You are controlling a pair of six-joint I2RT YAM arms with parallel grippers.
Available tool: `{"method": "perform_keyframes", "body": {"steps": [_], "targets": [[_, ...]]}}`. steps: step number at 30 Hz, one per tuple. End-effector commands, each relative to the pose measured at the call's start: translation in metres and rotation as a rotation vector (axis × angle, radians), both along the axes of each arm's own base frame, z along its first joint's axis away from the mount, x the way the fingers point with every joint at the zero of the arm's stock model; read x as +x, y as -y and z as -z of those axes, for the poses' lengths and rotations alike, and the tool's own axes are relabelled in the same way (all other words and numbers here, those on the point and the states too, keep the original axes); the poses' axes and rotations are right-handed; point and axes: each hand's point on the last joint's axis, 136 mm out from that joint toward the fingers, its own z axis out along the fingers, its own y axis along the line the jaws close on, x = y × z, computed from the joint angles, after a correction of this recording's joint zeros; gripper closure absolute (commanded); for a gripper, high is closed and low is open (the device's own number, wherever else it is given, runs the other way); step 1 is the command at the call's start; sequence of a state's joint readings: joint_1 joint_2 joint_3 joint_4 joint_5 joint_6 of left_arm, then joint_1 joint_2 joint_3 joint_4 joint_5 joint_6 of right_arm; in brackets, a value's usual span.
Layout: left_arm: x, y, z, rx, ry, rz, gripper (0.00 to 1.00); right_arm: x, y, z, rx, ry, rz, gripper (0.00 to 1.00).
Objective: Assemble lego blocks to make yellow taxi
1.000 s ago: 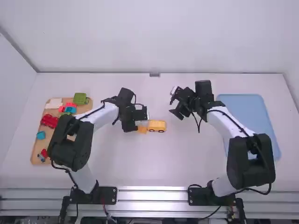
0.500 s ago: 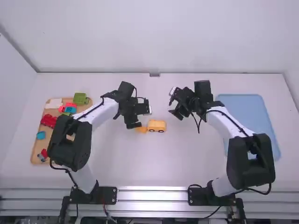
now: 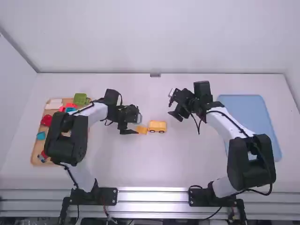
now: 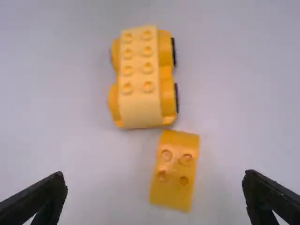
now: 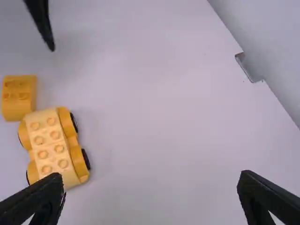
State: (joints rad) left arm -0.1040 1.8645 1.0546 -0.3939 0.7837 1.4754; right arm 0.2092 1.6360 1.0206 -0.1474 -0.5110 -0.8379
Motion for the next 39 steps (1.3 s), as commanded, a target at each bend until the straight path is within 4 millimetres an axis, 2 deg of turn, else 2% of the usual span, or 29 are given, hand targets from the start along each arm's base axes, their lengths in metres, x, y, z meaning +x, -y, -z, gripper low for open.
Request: {"method": "perform_keyframes", "body": {"steps": [1,8,15,17,19,23,28,31,34,39], "targets": [[-0.010,0.009,-0.002,-0.190,-0.058,0.035,0.01,-0.003,-0.006,-0.009,0.034,0.006,-0.026,0.01],[-0.008,0.010,0.030,-0.255,-0.091,0.041,0.01,-0.004,-0.006,-0.009,0.036,0.004,-0.027,0.01],[-0.010,0.007,0.043,-0.199,-0.121,0.022,0.02,-0.005,-0.007,-0.009,0.040,-0.001,-0.031,0.02],[-0.011,0.009,0.044,-0.199,-0.124,0.026,0.07,-0.005,-0.007,-0.009,0.041,0.000,-0.031,0.01],[-0.014,0.011,0.048,-0.191,-0.120,0.034,0.31,-0.005,-0.007,-0.009,0.040,0.001,-0.032,0.02],[-0.016,0.007,0.056,-0.161,-0.140,0.003,0.28,-0.005,-0.007,-0.009,0.041,-0.001,-0.031,0.02],[-0.016,0.009,0.060,-0.167,-0.125,-0.009,0.33,-0.005,-0.007,-0.009,0.040,-0.004,-0.031,0.01],[-0.016,0.007,0.061,-0.169,-0.139,-0.029,0.43,-0.005,-0.007,-0.009,0.040,-0.004,-0.031,0.02],[-0.020,0.011,0.063,-0.167,-0.141,-0.015,0.61,-0.005,-0.007,-0.009,0.040,-0.005,-0.031,0.01],[-0.019,0.011,0.063,-0.169,-0.124,-0.012,0.73,-0.006,-0.006,-0.008,0.038,-0.011,-0.030,0.02]]}}
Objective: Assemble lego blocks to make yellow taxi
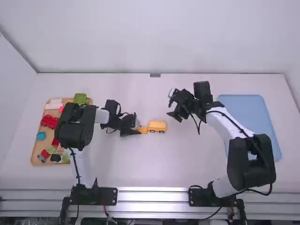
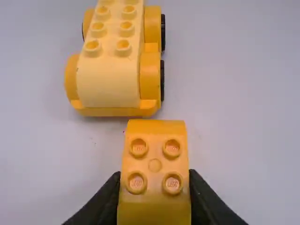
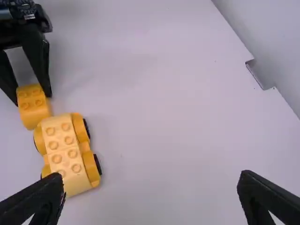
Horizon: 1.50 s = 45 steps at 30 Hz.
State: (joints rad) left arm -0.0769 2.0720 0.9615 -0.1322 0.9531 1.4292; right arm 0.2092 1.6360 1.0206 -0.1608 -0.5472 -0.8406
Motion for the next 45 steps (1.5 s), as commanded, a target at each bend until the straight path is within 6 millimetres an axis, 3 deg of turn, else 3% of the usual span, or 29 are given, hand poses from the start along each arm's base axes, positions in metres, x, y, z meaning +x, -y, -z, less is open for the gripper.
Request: {"method": "perform_keyframes", "body": {"steps": [1,9,20,25,30,39,45], "targets": [[-0.010,0.003,0.005,-0.005,-0.033,0.005,0.73,-0.001,-0.002,-0.007,0.015,0.006,-0.006,0.01],[-0.013,-0.009,0.008,0.064,-0.069,-0.023,0.77,0.001,-0.001,-0.007,0.003,0.015,0.000,0.01],[-0.004,-0.031,-0.032,0.062,-0.067,-0.089,0.78,-0.006,0.003,0.002,-0.040,0.003,-0.025,0.02],[0.002,-0.031,-0.054,0.039,-0.038,-0.118,0.79,-0.029,-0.013,0.022,0.025,0.006,-0.205,0.01],[0.003,-0.019,-0.081,-0.008,-0.001,-0.112,0.79,-0.051,-0.037,0.053,0.265,-0.014,-0.362,0.02],[0.008,-0.002,-0.103,-0.134,0.005,-0.099,0.79,-0.062,-0.053,0.089,0.475,-0.012,-0.499,0.01],[0.011,0.007,-0.104,-0.140,0.019,-0.094,0.78,-0.060,-0.052,0.110,0.469,-0.039,-0.478,0.02]]}}
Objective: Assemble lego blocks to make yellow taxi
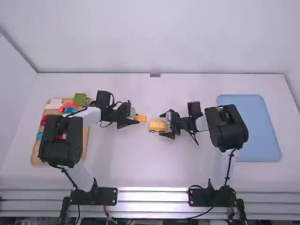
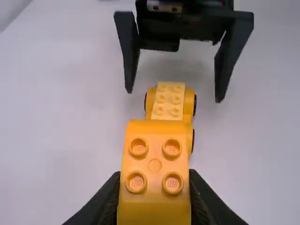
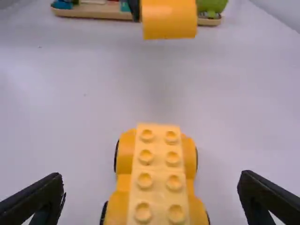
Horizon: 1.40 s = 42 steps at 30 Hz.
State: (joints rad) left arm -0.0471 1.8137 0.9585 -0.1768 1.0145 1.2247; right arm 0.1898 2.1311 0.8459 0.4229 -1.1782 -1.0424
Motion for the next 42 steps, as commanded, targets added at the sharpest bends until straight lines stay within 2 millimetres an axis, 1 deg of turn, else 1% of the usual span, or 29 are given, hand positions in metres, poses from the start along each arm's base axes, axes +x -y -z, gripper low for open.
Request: {"method": "perform_keyframes", "body": {"steps": [1,4,6,9,12,15,17,18,20,22,24,29,37,42], "targets": [[-0.007,0.018,-0.012,-0.044,-0.001,0.044,0.78,-0.001,-0.001,0.006,0.020,-0.063,0.005,0.01],[-0.011,0.027,-0.009,-0.028,0.003,0.068,0.77,0.006,-0.001,0.016,-0.014,-0.119,0.062,0.02],[-0.011,0.033,-0.002,0.020,0.015,0.073,0.78,0.005,-0.005,0.021,-0.018,-0.133,0.064,0.01],[-0.009,0.040,0.001,0.049,0.011,0.060,0.79,0.002,-0.011,0.025,-0.019,-0.120,0.046,0.02],[-0.005,0.041,0.000,0.045,-0.012,0.026,0.82,0.001,-0.014,0.029,-0.033,-0.116,0.046,0.01],[-0.004,0.042,0.003,0.038,-0.010,0.033,0.83,0.003,-0.015,0.038,-0.078,-0.107,0.069,0.01],[-0.002,0.043,0.009,0.038,-0.017,0.030,0.84,0.005,-0.014,0.039,-0.079,-0.114,0.081,0.02],[-0.002,0.043,0.009,0.038,-0.017,0.030,0.84,0.005,-0.014,0.039,-0.079,-0.114,0.081,0.02],[-0.002,0.043,0.019,0.041,-0.034,0.032,0.84,0.006,-0.014,0.040,-0.082,-0.115,0.084,0.01],[-0.002,0.043,0.023,0.036,-0.041,0.034,0.84,0.006,-0.014,0.040,-0.085,-0.115,0.086,0.01],[-0.004,0.047,0.021,0.001,-0.044,0.055,0.84,0.006,-0.012,0.040,-0.084,-0.116,0.086,0.01],[-0.003,0.048,0.018,-0.013,-0.034,0.062,0.84,0.008,-0.010,0.040,-0.082,-0.116,0.094,0.02],[-0.004,0.050,0.015,-0.028,-0.034,0.071,0.84,0.007,-0.010,0.039,-0.077,-0.106,0.085,0.11],[-0.005,0.050,0.018,-0.026,-0.043,0.071,0.85,0.005,-0.011,0.037,-0.064,-0.101,0.069,0.29]]}}
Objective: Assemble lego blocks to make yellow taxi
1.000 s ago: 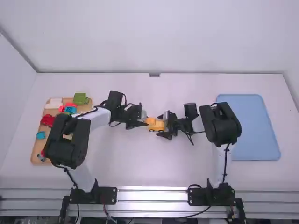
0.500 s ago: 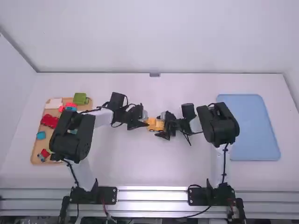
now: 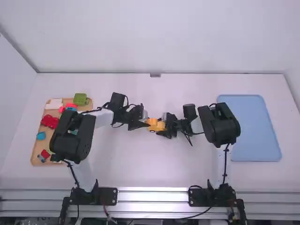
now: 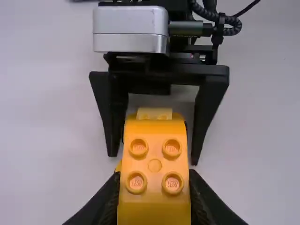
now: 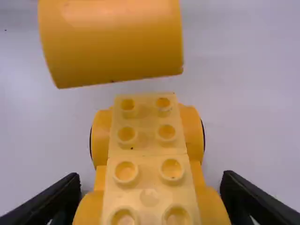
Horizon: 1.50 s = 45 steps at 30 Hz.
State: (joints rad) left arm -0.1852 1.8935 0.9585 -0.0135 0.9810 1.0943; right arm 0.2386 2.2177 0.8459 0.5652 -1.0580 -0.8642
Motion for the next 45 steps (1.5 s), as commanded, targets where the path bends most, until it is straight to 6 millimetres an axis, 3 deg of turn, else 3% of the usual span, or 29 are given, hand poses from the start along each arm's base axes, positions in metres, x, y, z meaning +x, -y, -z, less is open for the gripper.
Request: {"method": "perform_keyframes", "body": {"steps": [1,7,9,17,19,21,25,29,32,36,39,41,45], "targets": [[-0.002,0.002,0.000,-0.026,-0.021,0.011,0.85,-0.003,0.000,0.004,0.010,-0.001,-0.017,0.33],[-0.005,0.005,0.004,-0.052,-0.040,0.028,0.85,-0.004,-0.001,0.004,0.008,0.002,-0.022,0.63],[-0.003,0.005,0.002,-0.056,-0.028,0.030,0.86,-0.005,-0.002,0.005,0.007,0.001,-0.025,0.64],[-0.005,0.013,0.003,-0.062,-0.010,0.051,0.89,-0.007,-0.004,0.005,0.007,0.002,-0.032,0.64],[-0.004,0.015,0.006,-0.077,-0.005,0.060,0.89,-0.007,-0.004,0.005,0.007,0.001,-0.031,0.54],[-0.003,0.017,0.009,-0.078,-0.010,0.059,0.90,-0.007,-0.004,0.005,0.007,0.002,-0.032,0.50],[0.003,0.021,0.016,-0.092,-0.053,0.027,0.94,-0.007,-0.004,0.005,0.007,0.001,-0.032,0.50],[0.003,0.022,0.018,-0.089,-0.048,0.027,0.96,-0.006,-0.004,0.004,0.008,0.002,-0.032,0.29],[0.005,0.020,0.018,-0.089,-0.047,0.021,0.98,-0.006,-0.005,0.004,0.011,0.003,-0.034,0.24],[0.002,0.023,0.018,-0.089,-0.052,0.028,0.98,-0.010,-0.004,-0.004,0.060,-0.004,-0.060,0.25],[0.003,0.023,0.018,-0.090,-0.052,0.026,0.98,-0.009,0.003,-0.010,0.094,-0.015,-0.060,0.38],[0.004,0.023,0.017,-0.090,-0.052,0.025,0.98,-0.008,0.006,-0.009,0.093,-0.020,-0.051,0.41],[0.004,0.023,0.017,-0.090,-0.056,0.024,0.98,-0.014,0.008,-0.004,0.081,-0.011,-0.055,0.38]]}}
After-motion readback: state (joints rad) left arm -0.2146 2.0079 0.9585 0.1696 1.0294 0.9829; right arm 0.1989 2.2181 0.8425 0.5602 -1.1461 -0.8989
